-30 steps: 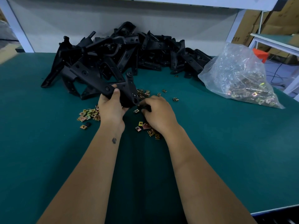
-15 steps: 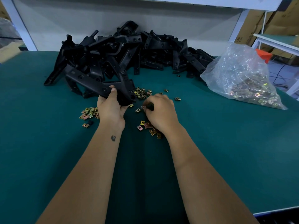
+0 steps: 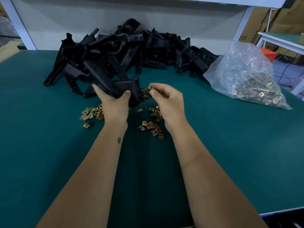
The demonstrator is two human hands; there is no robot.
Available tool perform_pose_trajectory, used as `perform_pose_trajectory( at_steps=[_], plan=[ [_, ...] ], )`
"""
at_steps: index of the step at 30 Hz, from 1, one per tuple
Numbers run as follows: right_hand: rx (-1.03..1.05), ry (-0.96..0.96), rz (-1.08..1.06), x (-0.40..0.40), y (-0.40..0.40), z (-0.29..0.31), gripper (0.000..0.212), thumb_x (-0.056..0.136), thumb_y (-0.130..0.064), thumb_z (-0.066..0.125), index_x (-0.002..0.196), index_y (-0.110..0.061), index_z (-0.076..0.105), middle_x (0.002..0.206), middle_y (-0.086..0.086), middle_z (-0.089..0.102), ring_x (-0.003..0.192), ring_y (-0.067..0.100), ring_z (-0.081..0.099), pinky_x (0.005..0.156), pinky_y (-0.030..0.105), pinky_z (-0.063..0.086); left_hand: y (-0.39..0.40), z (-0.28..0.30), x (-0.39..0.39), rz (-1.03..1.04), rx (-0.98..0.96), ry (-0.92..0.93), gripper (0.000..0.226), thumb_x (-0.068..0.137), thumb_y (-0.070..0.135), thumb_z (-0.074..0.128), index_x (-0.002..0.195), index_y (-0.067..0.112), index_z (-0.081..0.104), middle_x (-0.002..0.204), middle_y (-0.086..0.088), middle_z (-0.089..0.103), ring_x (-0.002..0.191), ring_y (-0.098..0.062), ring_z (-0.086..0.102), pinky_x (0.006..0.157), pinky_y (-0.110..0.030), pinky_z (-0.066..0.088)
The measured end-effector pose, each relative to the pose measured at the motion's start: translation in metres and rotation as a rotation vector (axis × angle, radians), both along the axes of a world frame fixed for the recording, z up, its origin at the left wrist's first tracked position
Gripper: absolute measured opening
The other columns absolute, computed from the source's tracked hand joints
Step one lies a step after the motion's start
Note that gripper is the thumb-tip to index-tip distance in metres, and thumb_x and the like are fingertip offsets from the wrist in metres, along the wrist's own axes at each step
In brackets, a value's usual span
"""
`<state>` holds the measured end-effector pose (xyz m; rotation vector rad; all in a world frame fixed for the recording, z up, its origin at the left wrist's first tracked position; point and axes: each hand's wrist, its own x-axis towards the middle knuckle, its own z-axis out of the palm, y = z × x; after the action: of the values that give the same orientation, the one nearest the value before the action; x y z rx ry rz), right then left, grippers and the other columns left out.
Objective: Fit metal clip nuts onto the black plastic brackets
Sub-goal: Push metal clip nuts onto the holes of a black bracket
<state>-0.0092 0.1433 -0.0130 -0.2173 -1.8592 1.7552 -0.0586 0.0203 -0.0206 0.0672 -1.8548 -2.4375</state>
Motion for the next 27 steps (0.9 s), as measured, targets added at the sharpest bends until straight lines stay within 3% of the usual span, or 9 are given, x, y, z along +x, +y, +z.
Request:
perform_pose_trajectory(
  at_steps=[2,5,7,9,11,14,17,24,27],
  plan=[
    [-0.035,0.011,0.011,0.0,0.0,0.0,0.023,0.089,-0.006,0.068,0.093,-0.028,0.073,0.089,-0.016,0.073,0.089,-0.005,0.066,0.077,0.01,0.049,-0.001,-0.003,0.002,-0.013,-0.126,0.185,0.105,0.09,0.006,0.066,0.152,0.049,-0.008,0.152,0.02,0.036,0.116,0.004,0.057,0.091,-0.019,0.049],
    [-0.046,0.005,0.0,0.0,0.0,0.0,0.019,0.086,-0.005,0.071,0.093,-0.024,0.072,0.089,-0.009,0.072,0.084,-0.002,0.067,0.074,0.011,0.049,0.0,-0.006,0.002,-0.084,-0.248,0.339,0.091,0.092,-0.001,0.061,0.154,0.046,0.013,0.14,0.043,0.034,0.121,0.01,0.052,0.092,-0.011,0.046],
    [-0.056,0.011,0.002,0.001,-0.001,0.001,0.018,0.084,-0.005,0.073,0.089,-0.022,0.072,0.085,-0.008,0.072,0.082,0.0,0.067,0.073,0.013,0.05,0.004,-0.004,0.003,-0.127,-0.304,0.342,0.061,0.095,-0.003,0.056,0.144,0.033,0.048,0.138,0.026,0.05,0.128,0.002,0.05,0.106,-0.016,0.041],
    [-0.054,0.02,0.026,0.001,-0.002,0.001,0.017,0.084,-0.004,0.074,0.088,-0.02,0.073,0.084,-0.008,0.073,0.082,0.001,0.067,0.073,0.013,0.05,0.007,-0.002,0.006,-0.145,-0.344,0.294,0.04,0.098,-0.002,0.05,0.112,0.029,0.071,0.113,0.018,0.069,0.108,0.005,0.061,0.097,-0.012,0.046],
    [-0.036,0.02,0.049,0.001,-0.002,0.001,0.017,0.084,-0.003,0.073,0.091,-0.018,0.073,0.085,-0.006,0.073,0.083,0.002,0.068,0.075,0.014,0.051,0.008,-0.002,0.006,-0.174,-0.253,0.215,0.043,0.098,-0.002,0.047,0.087,0.028,0.076,0.087,0.018,0.073,0.086,0.005,0.066,0.079,-0.012,0.051],
    [-0.001,0.016,0.057,0.002,-0.003,0.001,0.019,0.083,0.0,0.073,0.093,-0.015,0.073,0.087,0.0,0.073,0.083,0.006,0.068,0.075,0.016,0.052,0.009,0.002,0.005,-0.249,-0.047,0.075,0.039,0.095,0.006,0.055,0.071,0.028,0.076,0.078,0.01,0.074,0.081,-0.005,0.068,0.078,-0.025,0.053],
    [-0.019,0.026,0.061,0.002,-0.004,0.001,0.017,0.083,-0.002,0.074,0.093,-0.015,0.074,0.087,-0.001,0.074,0.085,0.007,0.069,0.076,0.017,0.052,0.009,0.004,0.006,-0.306,-0.011,0.1,0.023,0.093,0.009,0.062,0.083,0.025,0.076,0.09,0.006,0.075,0.097,-0.012,0.067,0.093,-0.033,0.052],
    [-0.07,0.001,0.041,0.002,0.0,0.002,0.008,0.089,-0.011,0.07,0.094,-0.014,0.075,0.081,-0.01,0.074,0.081,-0.002,0.067,0.073,0.012,0.05,0.007,0.003,0.008,-0.36,-0.049,0.141,0.014,0.094,0.012,0.064,0.095,0.02,0.075,0.092,0.003,0.074,0.093,-0.012,0.068,0.083,-0.03,0.052],
    [-0.126,-0.05,0.026,0.003,0.0,0.004,0.02,0.097,-0.025,0.059,0.089,-0.018,0.076,0.072,-0.013,0.07,0.069,-0.008,0.06,0.066,0.006,0.045,0.007,0.003,0.008,-0.351,-0.022,0.114,0.013,0.095,0.014,0.063,0.096,0.021,0.074,0.097,0.0,0.074,0.097,-0.015,0.068,0.089,-0.037,0.054]
  ],
)
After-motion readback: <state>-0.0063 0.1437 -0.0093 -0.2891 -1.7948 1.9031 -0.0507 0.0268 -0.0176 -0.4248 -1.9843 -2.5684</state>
